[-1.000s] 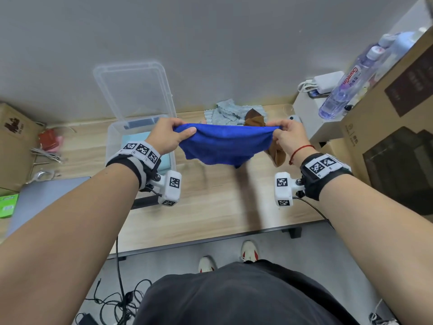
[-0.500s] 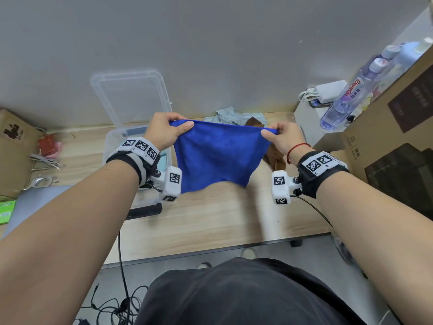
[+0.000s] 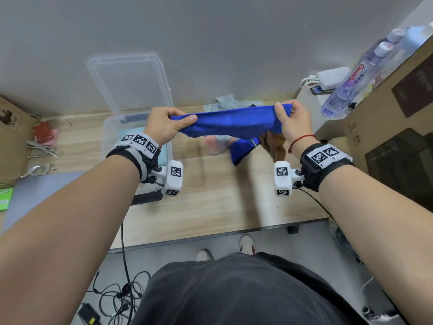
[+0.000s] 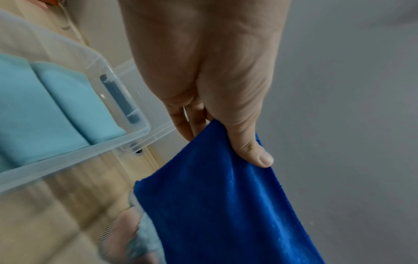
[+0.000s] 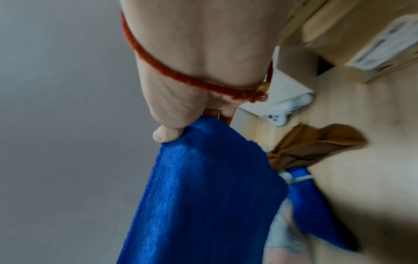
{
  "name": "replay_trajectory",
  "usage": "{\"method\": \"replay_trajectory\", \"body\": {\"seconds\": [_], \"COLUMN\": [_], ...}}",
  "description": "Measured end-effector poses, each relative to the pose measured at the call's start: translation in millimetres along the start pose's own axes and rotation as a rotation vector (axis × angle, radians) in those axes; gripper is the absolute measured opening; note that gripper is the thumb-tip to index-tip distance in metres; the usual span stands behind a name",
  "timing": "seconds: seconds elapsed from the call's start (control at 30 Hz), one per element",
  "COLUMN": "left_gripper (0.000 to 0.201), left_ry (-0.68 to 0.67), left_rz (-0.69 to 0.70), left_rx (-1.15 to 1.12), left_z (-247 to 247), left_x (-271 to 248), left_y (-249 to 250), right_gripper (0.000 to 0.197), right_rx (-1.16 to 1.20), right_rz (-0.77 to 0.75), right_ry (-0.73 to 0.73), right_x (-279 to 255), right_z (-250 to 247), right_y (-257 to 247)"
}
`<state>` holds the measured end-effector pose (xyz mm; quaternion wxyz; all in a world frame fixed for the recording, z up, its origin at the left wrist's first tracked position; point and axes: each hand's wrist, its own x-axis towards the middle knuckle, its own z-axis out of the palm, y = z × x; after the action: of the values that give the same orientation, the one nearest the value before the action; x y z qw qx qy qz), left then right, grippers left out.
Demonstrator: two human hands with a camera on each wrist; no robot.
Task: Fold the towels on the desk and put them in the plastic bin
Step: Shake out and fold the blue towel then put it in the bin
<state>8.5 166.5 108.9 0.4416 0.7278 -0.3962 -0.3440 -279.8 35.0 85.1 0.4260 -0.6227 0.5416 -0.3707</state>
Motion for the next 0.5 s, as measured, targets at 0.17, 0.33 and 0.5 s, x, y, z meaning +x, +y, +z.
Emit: {"method": "replay_trajectory", "body": {"seconds": [0.17,0.33,0.5], "left_gripper": [0.023,0.024,0.025], "left_ry": [-0.143,-0.281,-0.354], "left_rz": [-0.133,-0.172,-0.190], "left_rx": [0.215,0.343,0.440], "left_z": [28.1,57.3,72.5], "left_x": [-38.2,-79.2,-104.1], "left_y": [-70.5,-136.8,-179.3], "right_gripper": [0.017,0.015,0.020], "right_rx": [-0.120,-0.132,-0.237], "right_rz": [0.198,0.350,0.427], "right_ry": [-0.039,-0.113,-0.151], "right_x": [-54.2,-115.2,-151.0], "right_z": [6.6,11.1,8.7], "right_y": [86.4,148.9,192.7]}}
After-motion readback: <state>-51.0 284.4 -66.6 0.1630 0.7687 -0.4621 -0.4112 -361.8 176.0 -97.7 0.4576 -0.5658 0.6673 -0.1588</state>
